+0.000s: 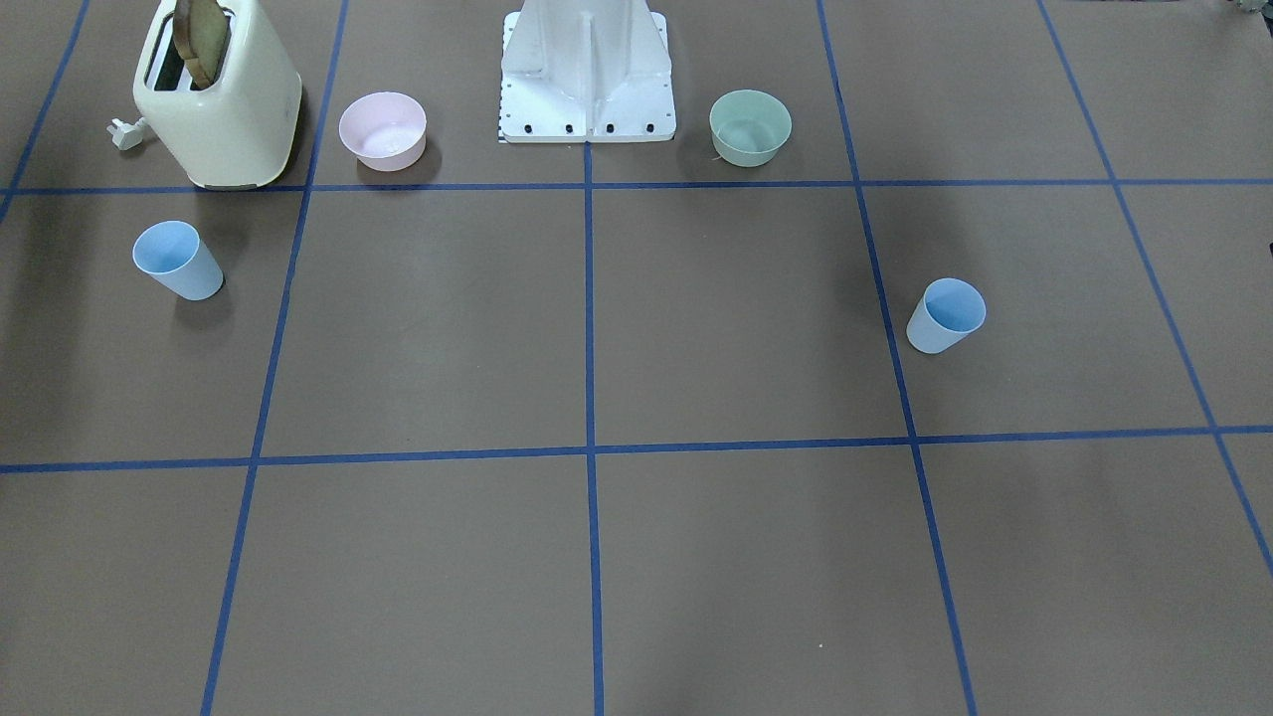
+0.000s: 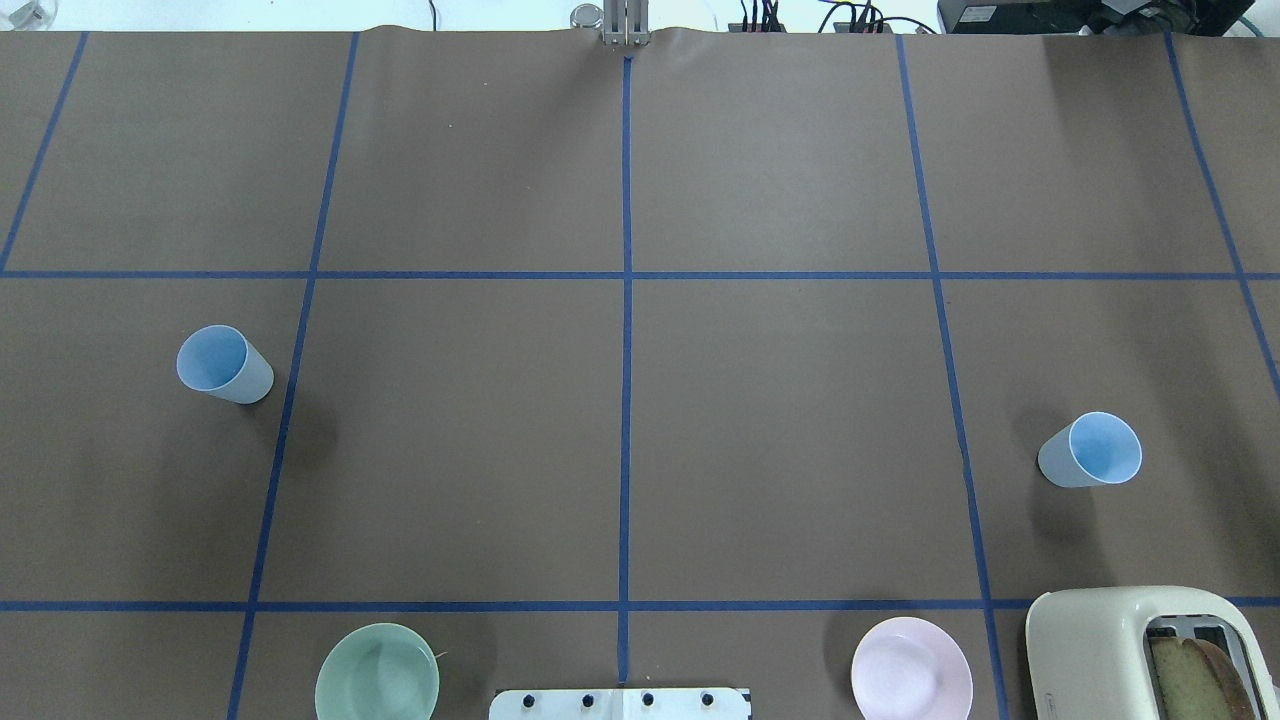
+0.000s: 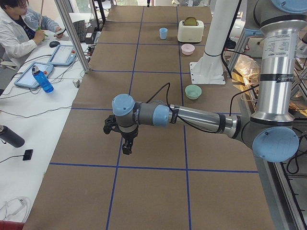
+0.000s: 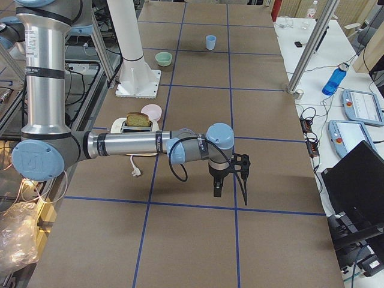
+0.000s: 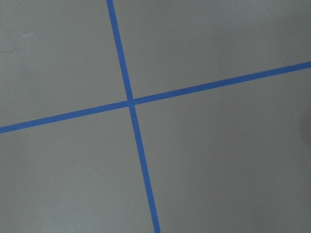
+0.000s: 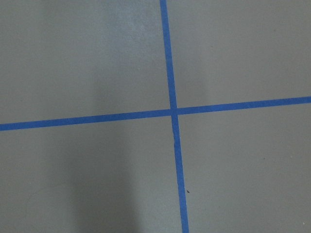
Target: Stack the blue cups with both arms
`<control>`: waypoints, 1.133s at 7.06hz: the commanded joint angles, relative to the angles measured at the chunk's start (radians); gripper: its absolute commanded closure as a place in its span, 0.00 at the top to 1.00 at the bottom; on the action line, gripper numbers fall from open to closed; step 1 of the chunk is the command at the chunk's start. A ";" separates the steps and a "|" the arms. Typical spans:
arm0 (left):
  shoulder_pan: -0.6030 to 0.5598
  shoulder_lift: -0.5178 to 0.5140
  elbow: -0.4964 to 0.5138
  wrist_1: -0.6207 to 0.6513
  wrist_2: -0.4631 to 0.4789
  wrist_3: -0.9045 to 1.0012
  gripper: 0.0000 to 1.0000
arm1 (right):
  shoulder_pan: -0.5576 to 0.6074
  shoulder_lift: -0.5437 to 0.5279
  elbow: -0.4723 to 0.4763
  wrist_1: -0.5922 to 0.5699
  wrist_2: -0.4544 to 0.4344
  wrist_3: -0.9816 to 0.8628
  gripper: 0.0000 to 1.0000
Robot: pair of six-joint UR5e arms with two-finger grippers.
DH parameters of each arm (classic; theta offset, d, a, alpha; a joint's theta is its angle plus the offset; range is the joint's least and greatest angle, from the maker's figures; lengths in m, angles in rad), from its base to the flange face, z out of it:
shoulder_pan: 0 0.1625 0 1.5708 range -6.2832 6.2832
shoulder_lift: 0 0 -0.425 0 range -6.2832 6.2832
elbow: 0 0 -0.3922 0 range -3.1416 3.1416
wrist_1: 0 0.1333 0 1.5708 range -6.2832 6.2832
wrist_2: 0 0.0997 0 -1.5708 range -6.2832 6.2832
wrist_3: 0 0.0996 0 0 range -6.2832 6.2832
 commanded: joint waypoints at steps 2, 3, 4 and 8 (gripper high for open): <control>0.112 -0.049 -0.045 -0.002 0.000 -0.183 0.99 | -0.071 -0.011 0.020 0.069 0.057 0.010 1.00; 0.137 -0.078 -0.047 -0.004 0.000 -0.230 0.99 | -0.076 -0.020 0.055 0.070 0.079 0.006 1.00; 0.157 -0.092 -0.048 -0.007 -0.001 -0.265 0.99 | -0.132 -0.063 0.108 0.069 0.102 0.010 1.00; 0.345 -0.099 -0.041 -0.249 0.003 -0.566 0.99 | -0.294 -0.166 0.254 0.072 0.094 0.107 0.98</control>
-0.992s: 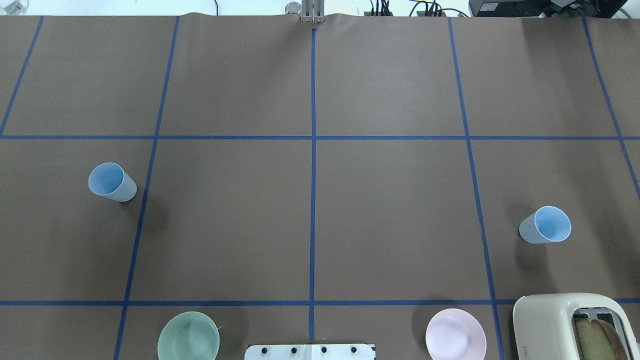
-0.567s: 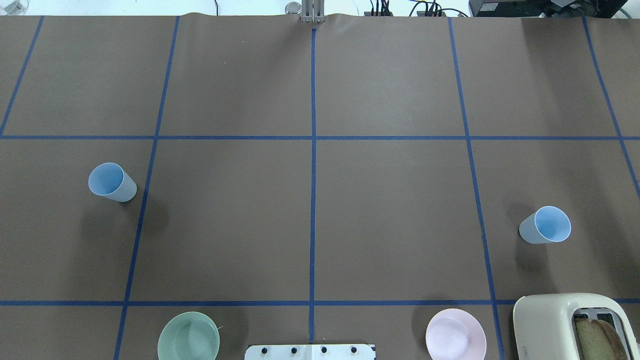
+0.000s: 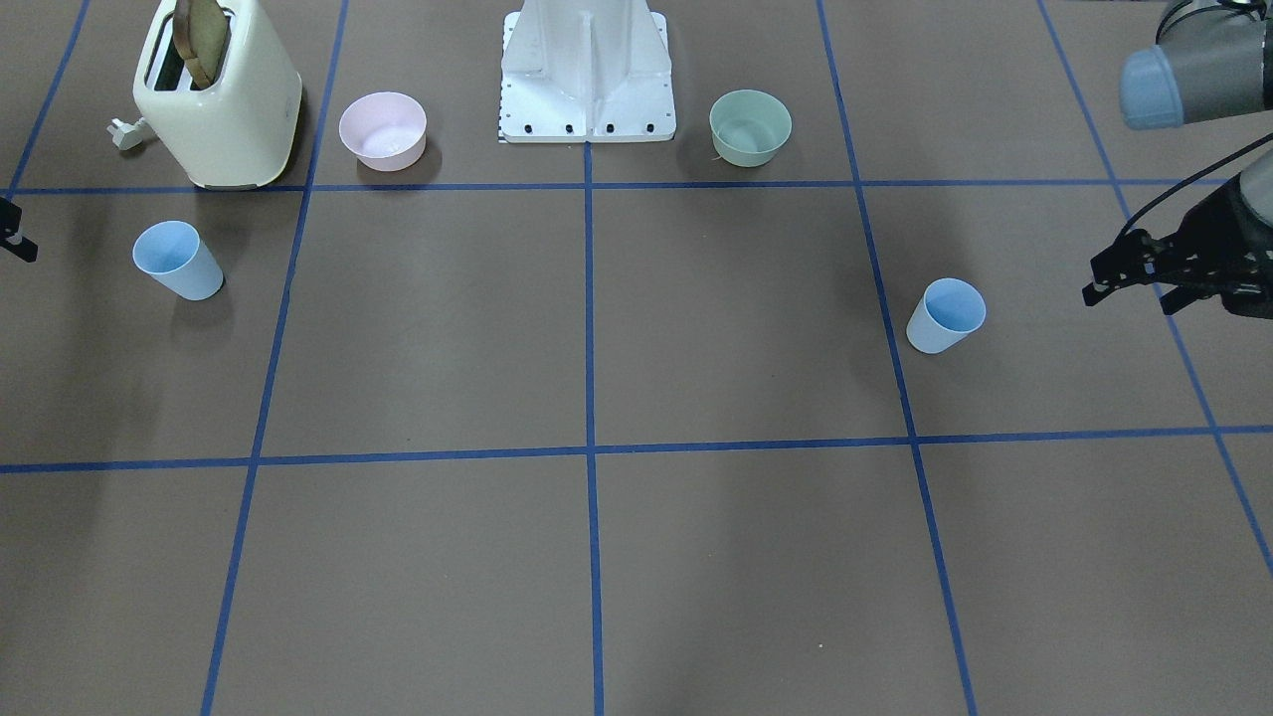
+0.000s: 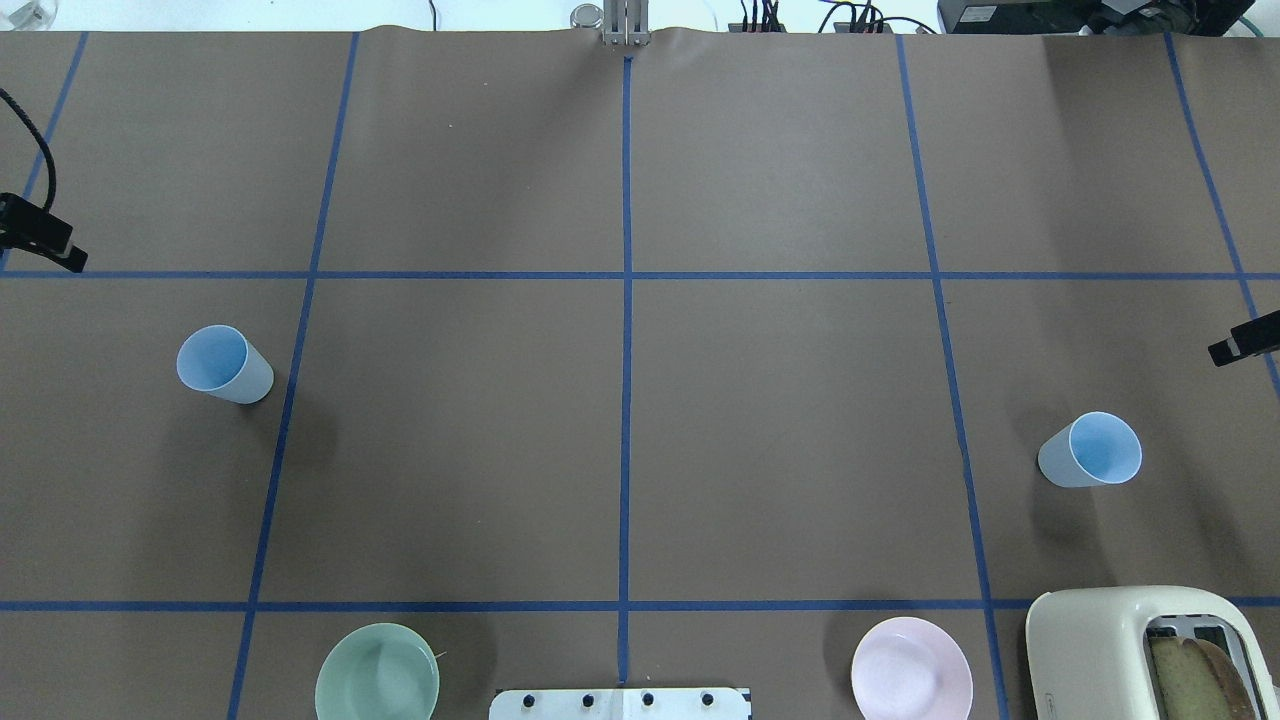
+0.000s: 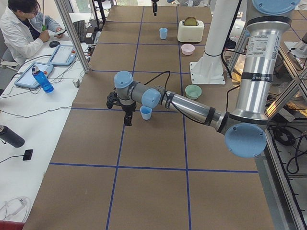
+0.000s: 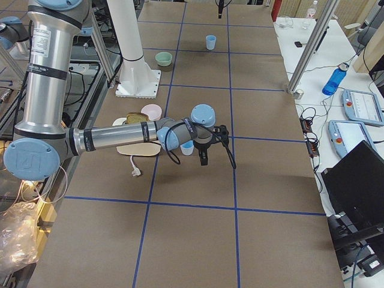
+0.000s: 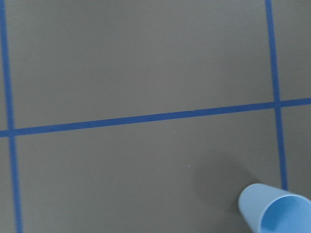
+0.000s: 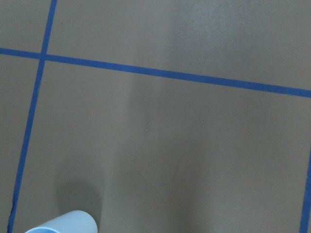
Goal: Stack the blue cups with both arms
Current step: 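Lower the left gripper onto its blue cup while the right gripper lowers onto the other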
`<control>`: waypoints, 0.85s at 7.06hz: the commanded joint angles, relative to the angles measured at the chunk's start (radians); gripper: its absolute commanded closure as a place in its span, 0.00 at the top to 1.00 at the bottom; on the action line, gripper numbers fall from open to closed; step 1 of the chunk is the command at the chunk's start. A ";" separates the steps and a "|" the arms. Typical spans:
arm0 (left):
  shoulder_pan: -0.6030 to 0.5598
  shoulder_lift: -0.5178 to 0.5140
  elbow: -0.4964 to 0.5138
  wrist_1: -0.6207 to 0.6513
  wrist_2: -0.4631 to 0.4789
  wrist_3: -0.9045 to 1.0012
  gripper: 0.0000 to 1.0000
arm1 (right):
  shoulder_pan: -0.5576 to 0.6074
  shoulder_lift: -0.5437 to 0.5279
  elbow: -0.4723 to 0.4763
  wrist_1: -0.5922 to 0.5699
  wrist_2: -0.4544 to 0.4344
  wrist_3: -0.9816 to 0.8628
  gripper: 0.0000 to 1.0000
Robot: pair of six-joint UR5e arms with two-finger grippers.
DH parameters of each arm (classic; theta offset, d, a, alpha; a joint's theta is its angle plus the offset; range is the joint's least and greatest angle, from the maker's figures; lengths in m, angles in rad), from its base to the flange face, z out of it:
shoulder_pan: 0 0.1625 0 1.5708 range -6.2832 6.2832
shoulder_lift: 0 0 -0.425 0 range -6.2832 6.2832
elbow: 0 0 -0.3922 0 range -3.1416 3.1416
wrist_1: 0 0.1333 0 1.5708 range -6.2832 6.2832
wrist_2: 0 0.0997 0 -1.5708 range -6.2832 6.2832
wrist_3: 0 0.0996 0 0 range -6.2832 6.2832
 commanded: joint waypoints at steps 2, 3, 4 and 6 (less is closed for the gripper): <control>0.100 -0.001 0.006 -0.094 0.006 -0.136 0.98 | -0.062 -0.066 0.065 0.005 -0.011 0.023 0.94; 0.134 0.001 0.011 -0.137 0.009 -0.190 0.98 | -0.097 -0.073 0.071 0.049 -0.046 0.097 0.94; 0.148 0.001 0.018 -0.146 0.011 -0.192 0.98 | -0.162 -0.073 0.070 0.120 -0.100 0.204 0.94; 0.167 0.004 0.037 -0.166 0.011 -0.196 0.96 | -0.180 -0.070 0.070 0.142 -0.106 0.231 0.94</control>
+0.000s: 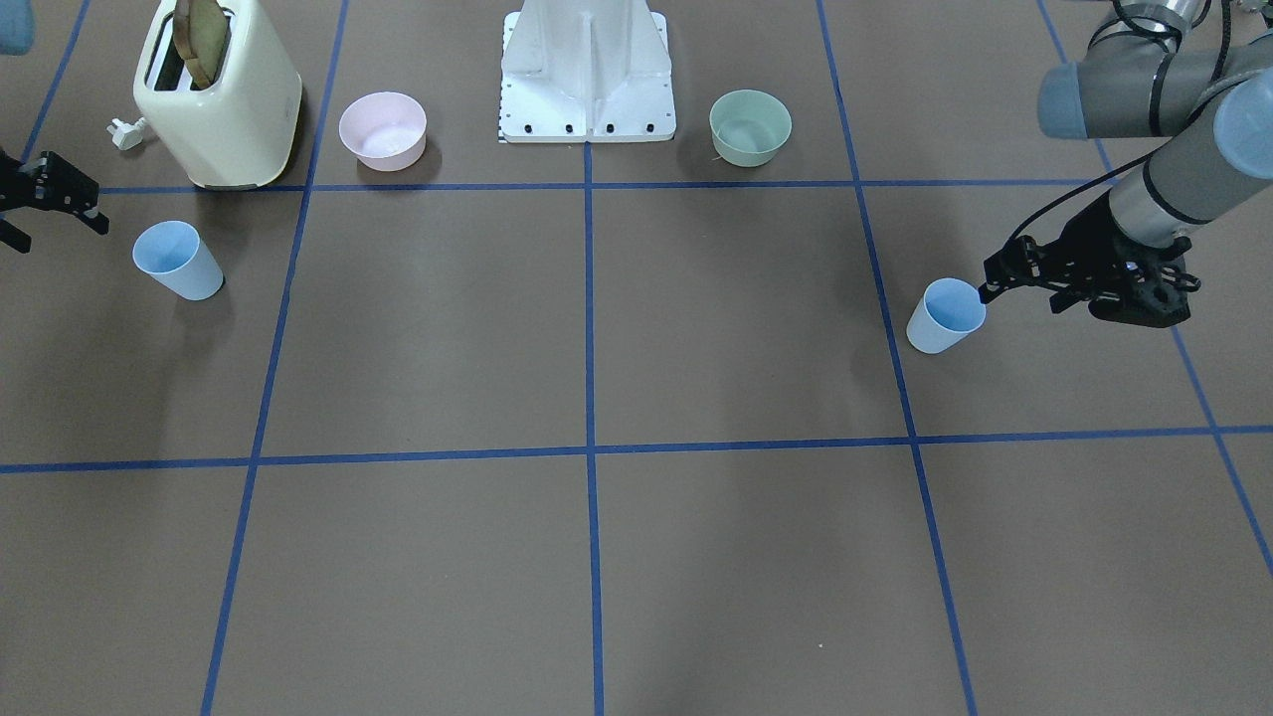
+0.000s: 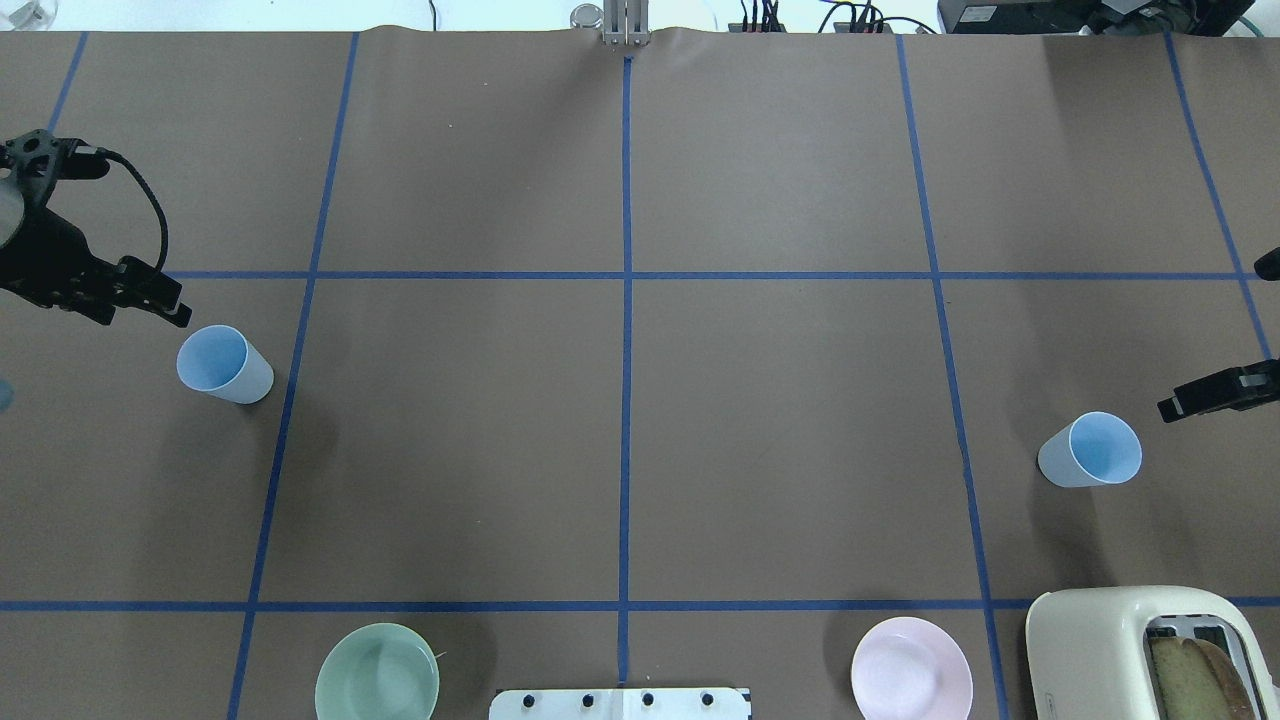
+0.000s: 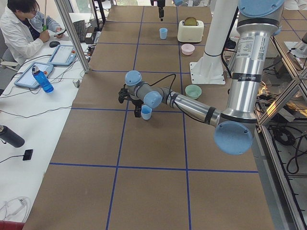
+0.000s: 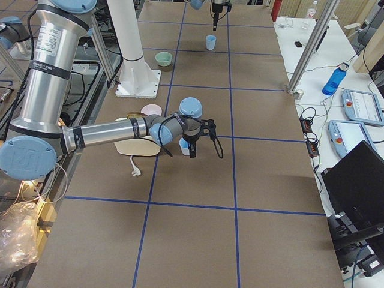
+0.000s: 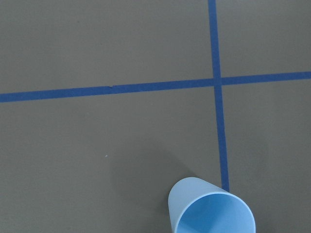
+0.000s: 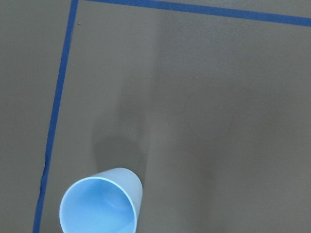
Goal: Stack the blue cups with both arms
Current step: 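Lower the left gripper onto its blue cup while the right gripper lowers onto the other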
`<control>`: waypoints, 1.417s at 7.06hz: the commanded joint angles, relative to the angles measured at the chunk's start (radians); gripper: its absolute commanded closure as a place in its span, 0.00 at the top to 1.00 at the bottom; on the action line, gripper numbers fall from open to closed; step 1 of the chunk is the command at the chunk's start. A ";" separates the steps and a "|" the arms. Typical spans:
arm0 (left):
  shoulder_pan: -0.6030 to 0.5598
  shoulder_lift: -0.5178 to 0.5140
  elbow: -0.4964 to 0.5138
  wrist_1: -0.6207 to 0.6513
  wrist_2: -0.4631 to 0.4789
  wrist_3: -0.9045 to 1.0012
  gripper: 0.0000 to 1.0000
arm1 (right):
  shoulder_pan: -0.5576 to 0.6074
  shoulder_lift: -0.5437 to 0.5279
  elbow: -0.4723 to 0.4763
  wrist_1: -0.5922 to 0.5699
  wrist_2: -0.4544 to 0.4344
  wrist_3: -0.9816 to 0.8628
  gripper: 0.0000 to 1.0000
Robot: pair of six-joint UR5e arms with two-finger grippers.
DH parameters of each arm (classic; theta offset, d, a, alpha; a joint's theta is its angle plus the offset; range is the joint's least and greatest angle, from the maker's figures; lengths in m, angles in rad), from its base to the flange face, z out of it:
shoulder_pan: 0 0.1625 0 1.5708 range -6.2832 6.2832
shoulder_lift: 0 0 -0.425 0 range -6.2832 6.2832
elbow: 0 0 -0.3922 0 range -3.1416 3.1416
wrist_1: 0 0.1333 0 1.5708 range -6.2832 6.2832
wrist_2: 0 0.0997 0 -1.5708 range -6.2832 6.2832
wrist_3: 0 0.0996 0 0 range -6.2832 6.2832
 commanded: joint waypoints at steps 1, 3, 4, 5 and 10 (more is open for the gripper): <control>0.025 0.004 0.041 -0.047 0.006 -0.008 0.92 | -0.016 0.004 0.000 0.018 -0.009 0.024 0.94; 0.061 0.004 0.081 -0.113 0.025 -0.040 0.88 | -0.018 0.007 -0.003 0.018 -0.010 0.024 0.94; 0.069 0.005 0.085 -0.128 0.023 -0.049 0.82 | -0.025 0.007 -0.003 0.018 -0.010 0.024 0.94; 0.069 0.005 0.087 -0.130 0.023 -0.049 0.74 | -0.035 0.019 -0.009 0.018 -0.012 0.024 0.94; 0.094 0.007 0.085 -0.133 0.023 -0.049 0.45 | -0.068 0.043 -0.029 0.018 -0.032 0.024 0.93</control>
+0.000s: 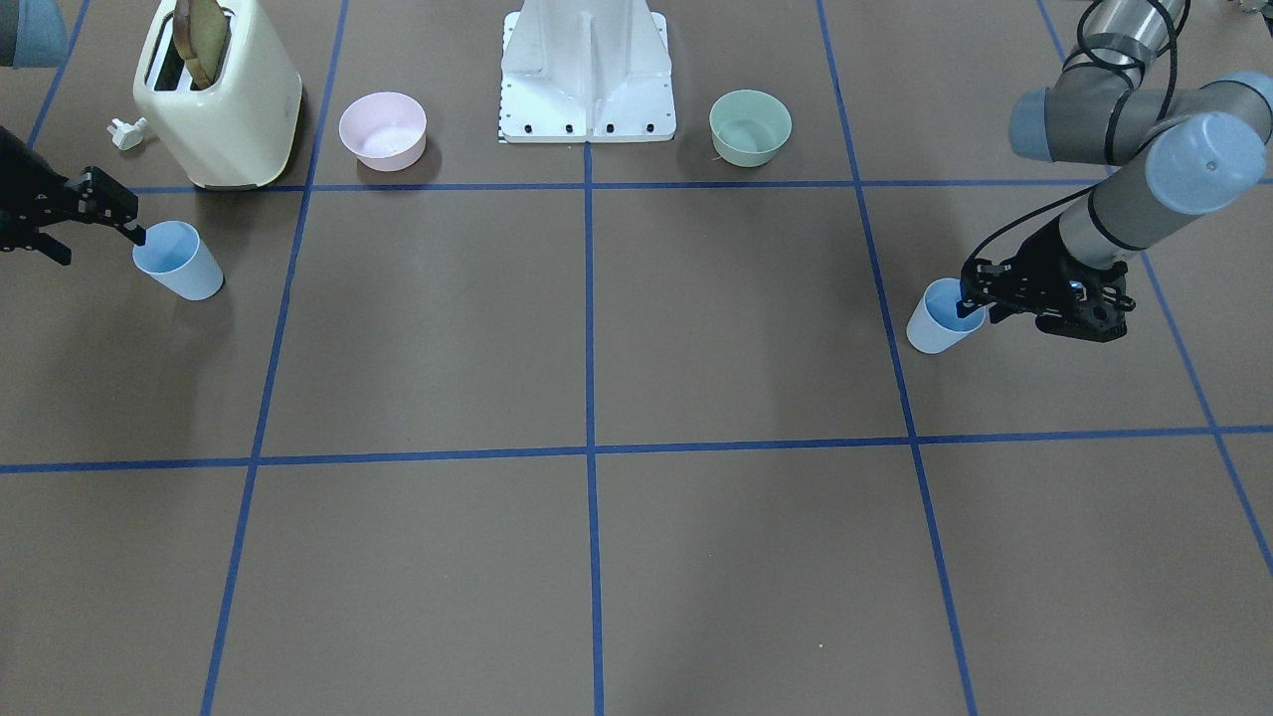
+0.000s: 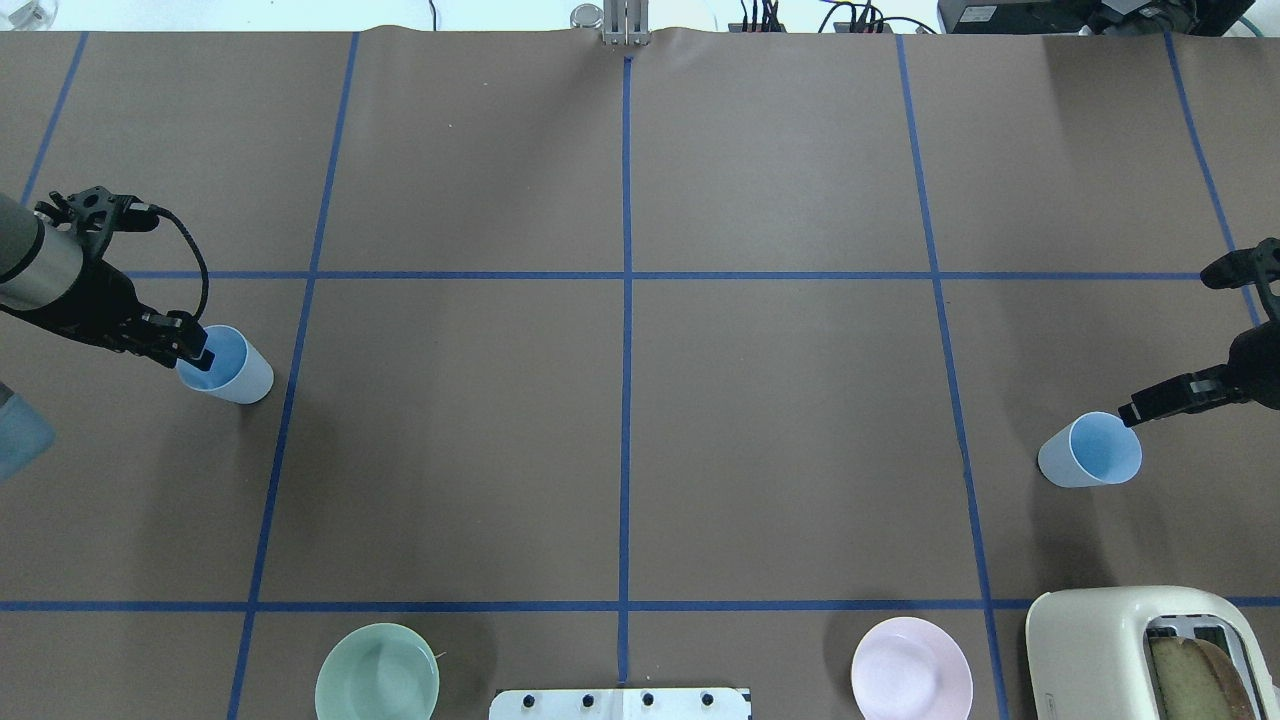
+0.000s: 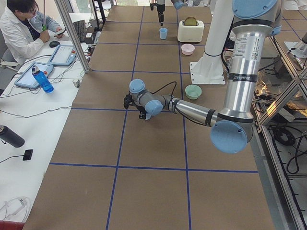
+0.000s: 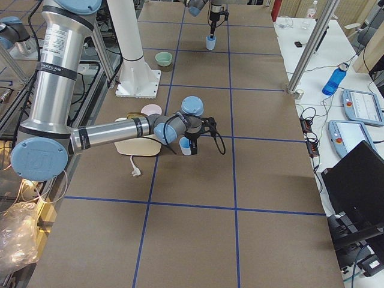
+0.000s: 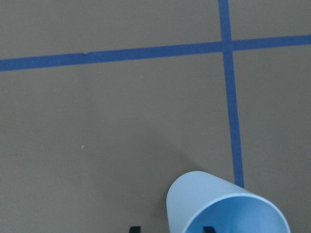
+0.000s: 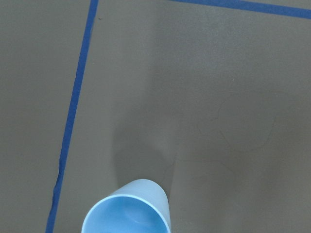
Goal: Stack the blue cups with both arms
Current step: 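Lower the left gripper onto its blue cup while the right gripper lowers onto the other, then close both grippers around the rims of the blue cups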
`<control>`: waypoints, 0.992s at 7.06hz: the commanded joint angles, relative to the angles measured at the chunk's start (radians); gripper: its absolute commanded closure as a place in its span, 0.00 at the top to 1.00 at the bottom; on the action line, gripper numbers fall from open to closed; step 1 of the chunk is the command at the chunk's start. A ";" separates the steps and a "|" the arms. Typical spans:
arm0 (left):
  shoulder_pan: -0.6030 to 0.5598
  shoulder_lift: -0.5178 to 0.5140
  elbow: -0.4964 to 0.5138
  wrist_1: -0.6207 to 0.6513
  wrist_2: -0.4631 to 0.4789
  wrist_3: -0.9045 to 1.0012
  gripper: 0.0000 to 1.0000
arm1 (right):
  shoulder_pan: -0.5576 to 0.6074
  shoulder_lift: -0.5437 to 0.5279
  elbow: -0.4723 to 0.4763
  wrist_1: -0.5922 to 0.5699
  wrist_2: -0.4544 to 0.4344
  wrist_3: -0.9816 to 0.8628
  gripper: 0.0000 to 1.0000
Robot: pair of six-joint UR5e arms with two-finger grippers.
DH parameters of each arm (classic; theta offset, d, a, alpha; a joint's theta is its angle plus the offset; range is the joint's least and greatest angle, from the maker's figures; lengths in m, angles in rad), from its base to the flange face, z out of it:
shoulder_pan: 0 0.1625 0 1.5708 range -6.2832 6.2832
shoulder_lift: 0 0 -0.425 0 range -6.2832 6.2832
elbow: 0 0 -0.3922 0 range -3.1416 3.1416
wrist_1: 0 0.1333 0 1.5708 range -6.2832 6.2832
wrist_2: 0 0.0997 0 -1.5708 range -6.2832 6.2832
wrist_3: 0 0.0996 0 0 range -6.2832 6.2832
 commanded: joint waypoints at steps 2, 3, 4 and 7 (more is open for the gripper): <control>0.005 0.002 -0.005 -0.001 0.000 -0.003 0.00 | -0.013 0.004 -0.004 0.000 -0.004 -0.002 0.89; 0.005 0.002 -0.005 -0.001 0.000 -0.004 0.00 | -0.016 0.012 -0.008 0.000 -0.004 -0.002 0.79; 0.005 -0.004 -0.017 0.003 -0.017 -0.010 0.00 | -0.016 0.014 -0.014 -0.001 -0.002 -0.003 0.76; 0.007 -0.094 -0.068 0.020 -0.040 -0.261 0.00 | -0.023 0.033 -0.044 -0.001 -0.004 -0.008 0.76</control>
